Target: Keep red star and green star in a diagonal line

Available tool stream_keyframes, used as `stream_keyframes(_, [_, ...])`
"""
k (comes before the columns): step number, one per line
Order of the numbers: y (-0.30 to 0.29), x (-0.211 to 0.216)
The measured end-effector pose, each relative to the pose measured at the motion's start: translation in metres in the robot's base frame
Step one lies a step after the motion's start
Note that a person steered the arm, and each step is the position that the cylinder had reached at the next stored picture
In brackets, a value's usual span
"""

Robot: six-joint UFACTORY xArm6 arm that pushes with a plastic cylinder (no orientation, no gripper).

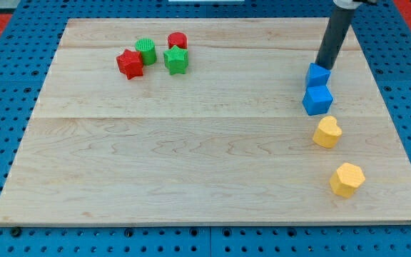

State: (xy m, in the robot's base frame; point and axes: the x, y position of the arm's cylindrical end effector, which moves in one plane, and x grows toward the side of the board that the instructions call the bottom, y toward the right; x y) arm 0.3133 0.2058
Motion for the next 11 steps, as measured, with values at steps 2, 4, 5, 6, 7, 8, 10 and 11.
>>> stream_keyframes(2, [-0.204, 0.060])
stream_keyframes(4, [-0.406, 0.021])
stream_keyframes(5, [-0.324, 0.012])
stream_keyframes(6, [-0.228, 0.010])
stream_keyframes(7, [-0.206, -0.012])
stream_keyframes(8, [-0.214, -0.036])
stream_keyframes(10, [-0.144, -0.021])
stream_keyframes(11, [-0.182, 0.002])
